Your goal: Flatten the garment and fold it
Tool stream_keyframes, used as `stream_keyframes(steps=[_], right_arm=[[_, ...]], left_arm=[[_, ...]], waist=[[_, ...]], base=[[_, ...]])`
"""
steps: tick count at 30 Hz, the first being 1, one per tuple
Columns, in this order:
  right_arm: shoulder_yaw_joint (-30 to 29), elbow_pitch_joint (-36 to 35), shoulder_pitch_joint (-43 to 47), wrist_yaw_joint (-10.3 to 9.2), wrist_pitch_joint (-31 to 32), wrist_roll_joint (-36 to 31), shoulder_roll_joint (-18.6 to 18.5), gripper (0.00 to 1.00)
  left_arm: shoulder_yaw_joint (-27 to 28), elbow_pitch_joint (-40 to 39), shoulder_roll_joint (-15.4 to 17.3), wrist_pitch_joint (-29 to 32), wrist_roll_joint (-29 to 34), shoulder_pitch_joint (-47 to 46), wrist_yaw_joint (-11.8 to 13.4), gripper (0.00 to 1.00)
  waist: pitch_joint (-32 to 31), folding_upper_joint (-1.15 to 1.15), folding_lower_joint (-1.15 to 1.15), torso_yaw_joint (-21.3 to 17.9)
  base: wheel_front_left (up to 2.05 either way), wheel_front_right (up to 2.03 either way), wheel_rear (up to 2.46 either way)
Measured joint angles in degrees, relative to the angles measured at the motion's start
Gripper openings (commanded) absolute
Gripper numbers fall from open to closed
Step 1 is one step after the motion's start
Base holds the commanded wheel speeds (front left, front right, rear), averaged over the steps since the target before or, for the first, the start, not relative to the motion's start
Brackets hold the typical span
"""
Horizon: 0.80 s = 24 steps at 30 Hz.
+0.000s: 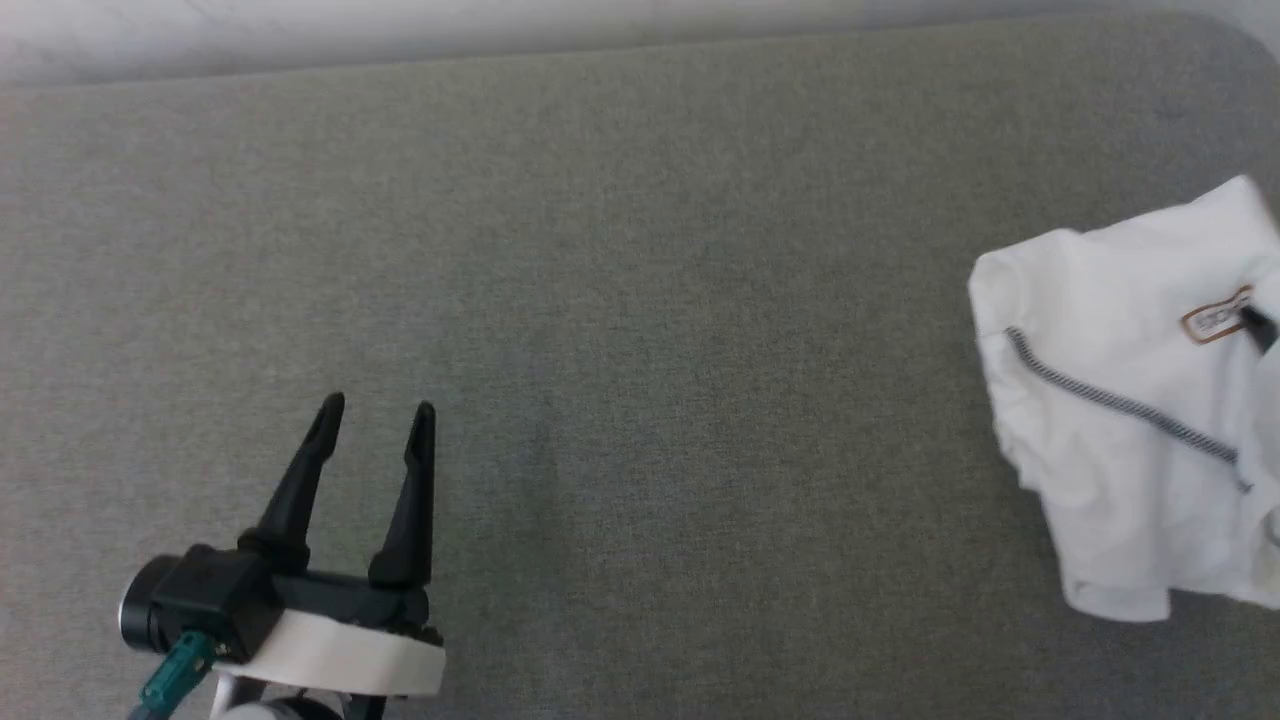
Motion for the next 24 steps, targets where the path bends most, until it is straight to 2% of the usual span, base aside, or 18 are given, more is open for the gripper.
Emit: stream_keyframes(steps=[4, 9, 20, 21, 22, 23, 24], right_arm=[[-1.12, 1.70, -2.72, 0.00, -0.74, -0.55, -3.37, 0.00], [-4.13, 5.11, -5.06, 0.00, -3.49, -3.58, -5.27, 0.00], [-8.17, 12.23, -7.47, 0.00, -9.80, -5.79, -2.91, 0.00], [-8.55, 12.88, -7.73, 0.00, -10.05, -6.00, -2.53, 0.11], [-8.76, 13.35, -7.92, 0.00, -10.37, -6.22, -2.19, 0.27], [-8.82, 13.84, -8.16, 0.00, -10.71, -6.56, -1.87, 0.48], [-8.86, 14.22, -8.43, 0.00, -11.06, -6.81, -1.57, 0.89]], left_arm=[[0.22, -0.92, 0.56, 0.04, 1.12, -2.48, 0.01, 1.00], [0.38, -1.68, 1.20, -0.03, 2.20, -5.32, 0.00, 1.00], [1.60, -3.42, 0.69, -1.91, 2.88, -8.61, -0.09, 1.00], [1.62, -3.36, 0.69, -2.01, 2.88, -8.60, -0.11, 1.00], [1.68, -3.35, 0.67, -2.05, 2.89, -8.60, -0.11, 1.00], [1.93, -3.36, 0.54, -2.07, 2.88, -8.59, -0.11, 1.00], [2.12, -3.41, 0.34, -2.08, 2.85, -8.59, -0.11, 1.00]], waist=[[3.02, 0.00, 0.00, -0.96], [6.95, 0.00, 0.00, -1.75], [13.57, 0.00, 0.00, -2.51], [13.90, 0.00, 0.00, -2.54], [14.14, 0.00, 0.00, -2.57], [14.24, 0.00, 0.01, -2.64], [14.19, 0.00, 0.00, -2.68]], base=[[0.00, 0.00, 0.00], [0.00, 0.00, 0.00], [0.00, 0.00, 0.00], [0.00, 0.00, 0.00], [0.00, 0.00, 0.00], [0.00, 0.00, 0.00], [0.00, 0.00, 0.00]])
